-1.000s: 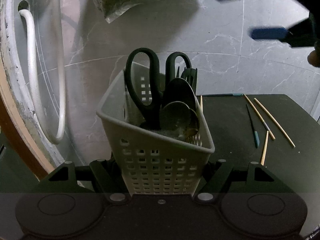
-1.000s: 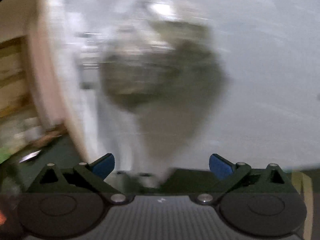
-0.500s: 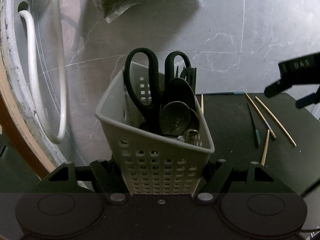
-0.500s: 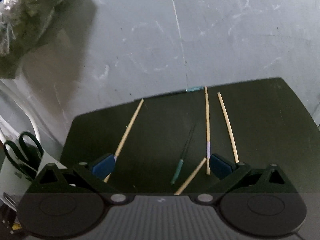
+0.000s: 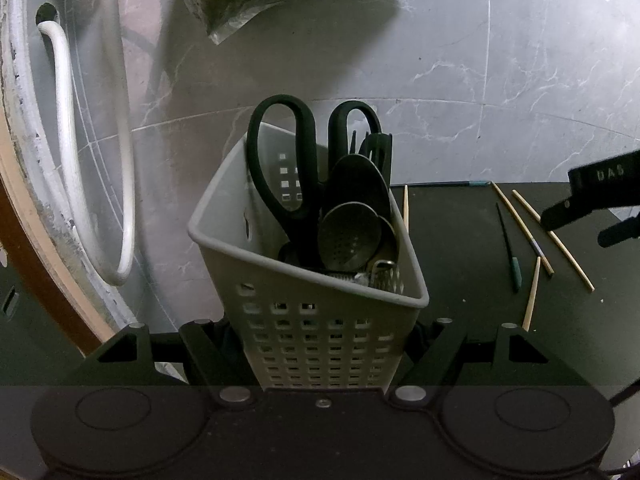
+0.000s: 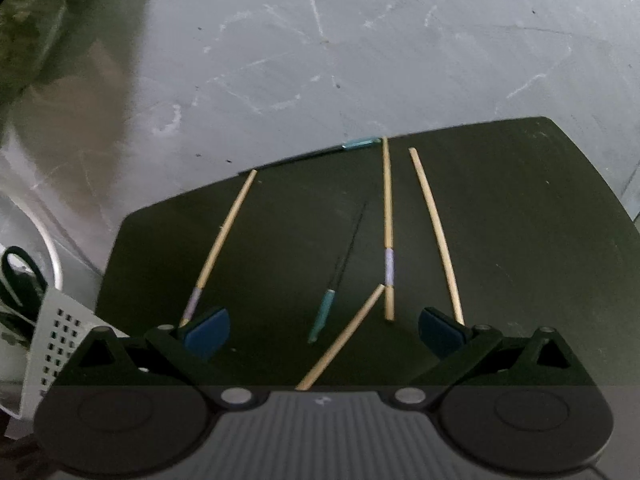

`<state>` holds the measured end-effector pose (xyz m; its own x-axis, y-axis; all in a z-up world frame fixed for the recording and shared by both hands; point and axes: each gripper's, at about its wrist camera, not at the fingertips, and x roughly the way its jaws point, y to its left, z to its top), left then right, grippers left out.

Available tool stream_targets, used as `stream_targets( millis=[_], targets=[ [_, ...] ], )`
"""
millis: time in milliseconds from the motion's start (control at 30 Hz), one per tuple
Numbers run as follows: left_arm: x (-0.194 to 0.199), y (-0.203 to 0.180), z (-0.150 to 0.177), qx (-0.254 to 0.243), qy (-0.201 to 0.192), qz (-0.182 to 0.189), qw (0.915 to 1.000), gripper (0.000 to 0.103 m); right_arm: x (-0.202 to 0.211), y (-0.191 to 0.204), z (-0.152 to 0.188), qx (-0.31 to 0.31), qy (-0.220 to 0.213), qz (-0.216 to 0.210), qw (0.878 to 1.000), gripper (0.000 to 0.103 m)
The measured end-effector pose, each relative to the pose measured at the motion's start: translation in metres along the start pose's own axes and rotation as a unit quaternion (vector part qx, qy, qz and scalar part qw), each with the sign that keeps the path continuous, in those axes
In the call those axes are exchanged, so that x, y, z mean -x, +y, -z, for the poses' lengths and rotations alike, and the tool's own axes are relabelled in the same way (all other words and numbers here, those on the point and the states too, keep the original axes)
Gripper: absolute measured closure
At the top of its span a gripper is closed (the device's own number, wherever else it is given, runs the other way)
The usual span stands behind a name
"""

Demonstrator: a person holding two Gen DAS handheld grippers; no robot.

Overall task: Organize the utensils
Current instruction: 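Open the right gripper and move it back over the chopsticks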

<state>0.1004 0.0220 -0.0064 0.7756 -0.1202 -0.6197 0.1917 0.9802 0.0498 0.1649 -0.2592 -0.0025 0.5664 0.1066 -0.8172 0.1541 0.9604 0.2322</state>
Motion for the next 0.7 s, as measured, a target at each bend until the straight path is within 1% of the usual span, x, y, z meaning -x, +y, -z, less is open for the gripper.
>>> stream_targets(
  millis=[233,467,700],
  targets=[
    [0.000,0.000,0.000,0.000,0.000,-0.001,1.0000,0.027,-0.007,-0.016,0.000,-0.003,0.012,0.017,1.000,0.000],
    [0.000,0.000,0.000,0.000,0.001,-0.001,1.0000,0.027,-0.005,-0.040,0.005,0.017,-0.021,0.013,1.000,0.000],
    [0.001,0.000,0.000,0.001,0.001,-0.003,1.0000,0.027,-0.014,-0.059,-0.002,0.046,-0.028,0.031,0.998,0.000]
  ],
)
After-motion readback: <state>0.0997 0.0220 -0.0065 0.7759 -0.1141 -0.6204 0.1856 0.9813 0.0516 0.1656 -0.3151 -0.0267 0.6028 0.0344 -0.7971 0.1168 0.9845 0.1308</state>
